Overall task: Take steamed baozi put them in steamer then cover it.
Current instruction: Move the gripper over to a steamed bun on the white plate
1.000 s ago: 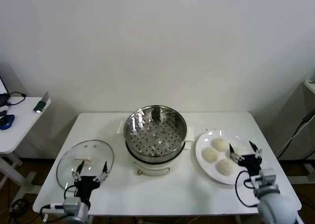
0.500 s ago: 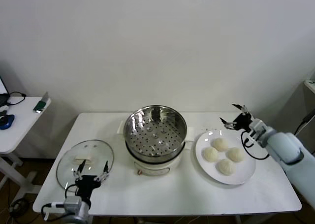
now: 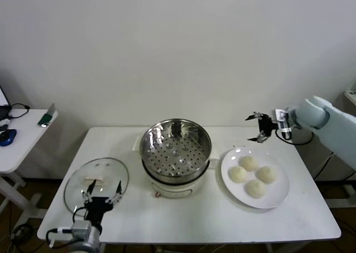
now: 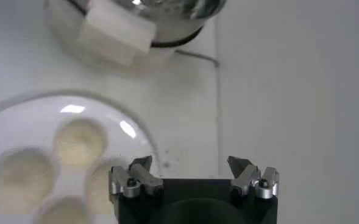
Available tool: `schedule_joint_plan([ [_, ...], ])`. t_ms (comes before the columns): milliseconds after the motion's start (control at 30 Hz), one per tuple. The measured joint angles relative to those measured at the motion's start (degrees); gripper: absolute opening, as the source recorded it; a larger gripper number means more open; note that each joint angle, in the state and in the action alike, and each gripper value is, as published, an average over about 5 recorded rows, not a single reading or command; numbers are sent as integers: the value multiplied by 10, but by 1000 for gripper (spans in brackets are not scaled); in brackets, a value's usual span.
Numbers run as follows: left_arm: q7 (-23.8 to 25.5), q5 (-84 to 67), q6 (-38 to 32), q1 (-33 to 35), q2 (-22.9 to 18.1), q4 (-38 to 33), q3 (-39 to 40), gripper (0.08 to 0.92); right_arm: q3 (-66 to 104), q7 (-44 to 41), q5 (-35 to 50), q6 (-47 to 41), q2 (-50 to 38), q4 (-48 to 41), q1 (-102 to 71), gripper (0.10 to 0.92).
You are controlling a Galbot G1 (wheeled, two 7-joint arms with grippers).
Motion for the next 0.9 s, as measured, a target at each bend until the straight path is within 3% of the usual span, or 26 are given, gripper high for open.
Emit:
schedule_joint_plan([
  [333,1,-6,5,-10,1,8,0,823,-82,-28,33,-25,46,-59,0,823],
  [900,1,-8,7,-15,4,14,-3,823,-51,-16,-2,-39,129,-173,-88,823],
])
